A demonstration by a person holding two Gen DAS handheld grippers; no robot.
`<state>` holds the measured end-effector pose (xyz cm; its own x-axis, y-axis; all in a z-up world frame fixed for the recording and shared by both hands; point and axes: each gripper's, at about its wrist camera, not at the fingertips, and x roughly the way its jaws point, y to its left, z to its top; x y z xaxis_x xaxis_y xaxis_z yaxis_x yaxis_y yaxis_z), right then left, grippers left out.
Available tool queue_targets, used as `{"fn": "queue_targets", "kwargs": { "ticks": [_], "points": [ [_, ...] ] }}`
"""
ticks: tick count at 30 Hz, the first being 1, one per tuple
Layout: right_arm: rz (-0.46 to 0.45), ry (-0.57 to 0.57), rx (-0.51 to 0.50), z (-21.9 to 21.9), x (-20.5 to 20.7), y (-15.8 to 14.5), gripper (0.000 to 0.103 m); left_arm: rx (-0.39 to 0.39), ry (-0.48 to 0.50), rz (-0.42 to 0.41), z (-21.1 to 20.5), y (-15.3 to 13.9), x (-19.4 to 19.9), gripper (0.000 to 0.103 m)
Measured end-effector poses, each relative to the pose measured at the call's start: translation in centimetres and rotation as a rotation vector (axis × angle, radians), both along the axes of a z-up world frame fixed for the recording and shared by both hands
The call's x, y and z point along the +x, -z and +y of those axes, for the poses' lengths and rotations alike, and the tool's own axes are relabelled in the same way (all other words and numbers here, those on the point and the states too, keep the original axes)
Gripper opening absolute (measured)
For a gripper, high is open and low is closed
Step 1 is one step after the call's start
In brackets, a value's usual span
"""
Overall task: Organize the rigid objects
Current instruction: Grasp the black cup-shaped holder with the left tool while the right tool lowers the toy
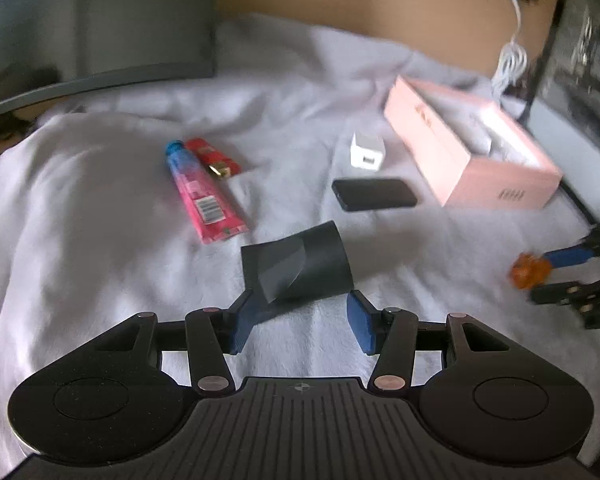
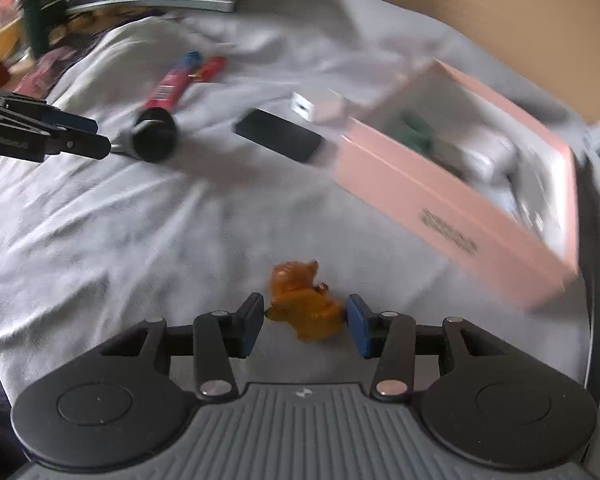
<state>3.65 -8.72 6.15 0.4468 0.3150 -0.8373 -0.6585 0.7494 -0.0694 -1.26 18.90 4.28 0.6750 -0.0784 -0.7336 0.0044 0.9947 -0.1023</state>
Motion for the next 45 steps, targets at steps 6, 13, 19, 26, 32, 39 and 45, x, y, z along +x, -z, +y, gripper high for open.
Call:
{"fn": "queue_targets", "kwargs": {
  "ticks": [6,13,19,26,32,39,45],
  "points": [
    [-0.008,0.108,0.028,-2.7,-1.9,1.4,0.052,-0.041,0.071,-0.003,-2.1,0.8,1.4,0.057],
    [-0.056,0.258,0.101,-3.8,-2.8,2.6,0.078,-0.083,0.18,-0.002,-5.7,0.3,2.3,0.056],
    [-0.108,0.285,0.141,-4.5,-3.4,3.5,0.087,-0.003,0.193,-0.037,-6.6,-1.2,2.1,0.056],
    [-0.152,0.3,0.165,-4.6,-3.9,3.9,0.09,0.088,0.185,-0.071,-5.0,-1.8,2.5,0.056],
    [-0.161,0.311,0.173,-4.7,-4.0,4.1,0.092,0.075,0.22,-0.043,-2.4,-0.6,3.1,0.056],
    [-0.16,0.311,0.174,-4.7,-4.0,4.2,0.093,0.065,0.234,-0.028,-2.4,0.6,5.7,0.057],
    [-0.147,0.293,0.177,-4.7,-3.8,4.3,0.098,0.063,0.301,-0.002,-3.0,1.7,8.9,0.058]
  ]
}}
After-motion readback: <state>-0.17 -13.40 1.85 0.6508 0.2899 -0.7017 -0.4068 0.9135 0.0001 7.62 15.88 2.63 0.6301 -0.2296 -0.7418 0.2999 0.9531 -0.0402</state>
